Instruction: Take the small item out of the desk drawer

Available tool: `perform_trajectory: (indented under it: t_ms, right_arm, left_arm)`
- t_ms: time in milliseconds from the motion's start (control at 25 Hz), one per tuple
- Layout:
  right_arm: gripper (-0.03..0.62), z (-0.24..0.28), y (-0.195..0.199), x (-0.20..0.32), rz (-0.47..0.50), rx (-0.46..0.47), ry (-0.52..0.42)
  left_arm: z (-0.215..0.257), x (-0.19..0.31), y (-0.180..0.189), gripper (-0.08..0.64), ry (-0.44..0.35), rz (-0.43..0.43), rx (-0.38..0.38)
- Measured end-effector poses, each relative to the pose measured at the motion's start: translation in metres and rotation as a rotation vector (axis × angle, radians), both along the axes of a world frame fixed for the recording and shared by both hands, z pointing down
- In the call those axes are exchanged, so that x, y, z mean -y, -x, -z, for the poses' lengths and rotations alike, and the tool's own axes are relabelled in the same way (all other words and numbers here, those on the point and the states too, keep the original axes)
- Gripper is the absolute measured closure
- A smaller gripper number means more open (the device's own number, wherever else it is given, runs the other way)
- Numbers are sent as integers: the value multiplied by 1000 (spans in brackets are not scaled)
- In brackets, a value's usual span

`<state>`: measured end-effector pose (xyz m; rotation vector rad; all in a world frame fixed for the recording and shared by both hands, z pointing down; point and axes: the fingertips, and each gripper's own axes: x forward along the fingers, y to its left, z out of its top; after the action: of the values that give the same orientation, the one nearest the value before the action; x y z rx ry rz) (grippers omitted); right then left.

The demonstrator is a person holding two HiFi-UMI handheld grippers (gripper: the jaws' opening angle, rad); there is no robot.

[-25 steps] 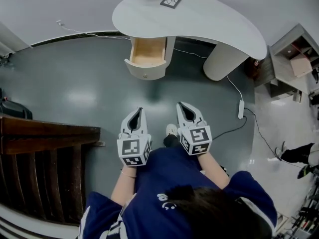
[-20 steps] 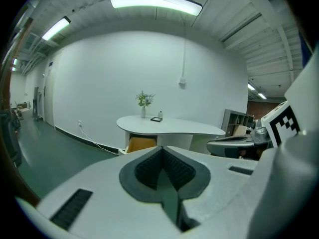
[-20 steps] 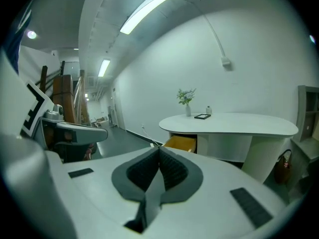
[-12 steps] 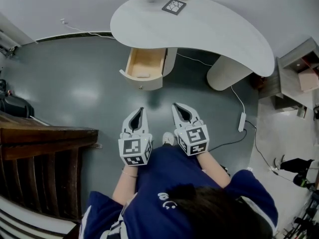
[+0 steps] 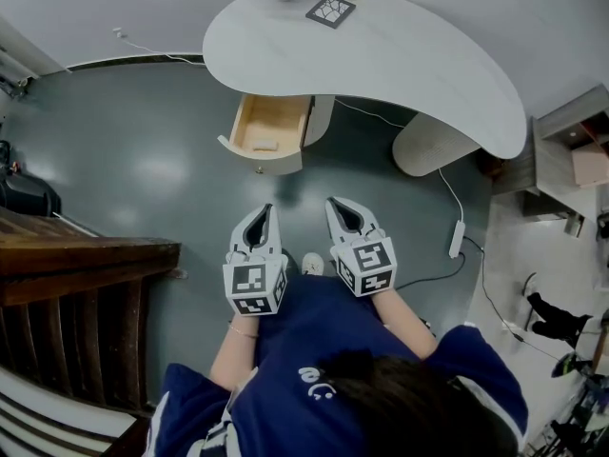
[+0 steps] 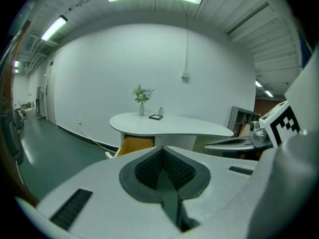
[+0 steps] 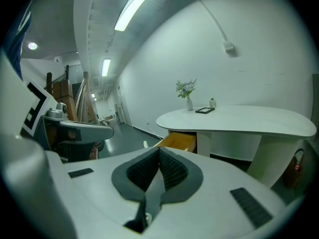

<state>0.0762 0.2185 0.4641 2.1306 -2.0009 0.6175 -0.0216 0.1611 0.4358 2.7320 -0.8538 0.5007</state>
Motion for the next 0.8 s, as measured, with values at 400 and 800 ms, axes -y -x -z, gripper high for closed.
perform_trajectory:
  t_ms: [400,800]
  right_arm:
    - [584,-16,-8,26,4,3,37]
    - [584,-10,-42,122,-48,-31,62]
  left_arm:
    - [-19,39,-2,557,26,24,10]
    - [-28,152,-27,557,57,-2,0]
